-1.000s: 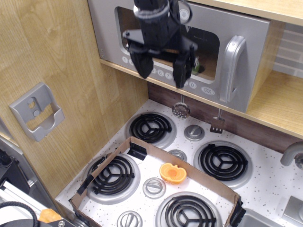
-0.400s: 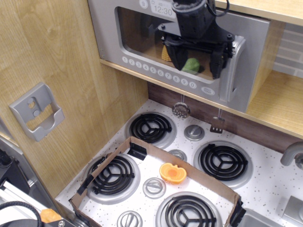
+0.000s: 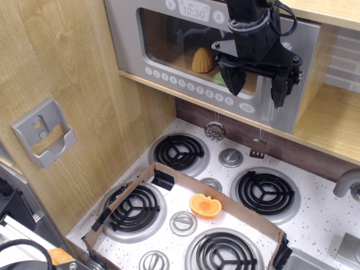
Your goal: Open microwave
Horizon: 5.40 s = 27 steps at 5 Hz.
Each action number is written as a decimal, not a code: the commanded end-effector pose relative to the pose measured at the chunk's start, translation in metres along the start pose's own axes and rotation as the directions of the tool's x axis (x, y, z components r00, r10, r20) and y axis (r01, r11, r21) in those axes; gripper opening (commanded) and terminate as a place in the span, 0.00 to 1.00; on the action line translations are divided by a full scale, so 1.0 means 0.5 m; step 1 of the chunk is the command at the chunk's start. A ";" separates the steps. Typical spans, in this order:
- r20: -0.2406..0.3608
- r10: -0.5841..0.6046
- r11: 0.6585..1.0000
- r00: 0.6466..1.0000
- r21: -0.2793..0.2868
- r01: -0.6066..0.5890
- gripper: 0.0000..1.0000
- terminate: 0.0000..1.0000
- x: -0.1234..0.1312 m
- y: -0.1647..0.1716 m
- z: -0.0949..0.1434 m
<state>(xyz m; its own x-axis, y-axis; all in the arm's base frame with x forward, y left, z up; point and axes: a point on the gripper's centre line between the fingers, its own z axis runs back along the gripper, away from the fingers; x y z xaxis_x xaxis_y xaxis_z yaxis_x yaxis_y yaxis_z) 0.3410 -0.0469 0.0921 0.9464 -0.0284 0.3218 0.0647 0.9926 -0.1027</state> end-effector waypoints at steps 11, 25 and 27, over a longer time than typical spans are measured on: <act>0.038 0.195 0.965 0.980 0.170 -0.199 1.00 0.00 -0.153 -0.026 0.082; -0.002 -0.121 0.971 0.993 0.208 0.119 1.00 0.00 -0.171 -0.071 0.004; -0.026 -0.093 0.980 0.995 0.176 0.096 1.00 0.00 -0.200 0.009 -0.008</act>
<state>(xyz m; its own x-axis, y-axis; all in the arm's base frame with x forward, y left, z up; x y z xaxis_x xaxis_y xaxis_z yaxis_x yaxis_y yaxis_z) 0.2534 -0.0324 0.0437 0.9547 -0.1274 0.2689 0.1066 0.9901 0.0910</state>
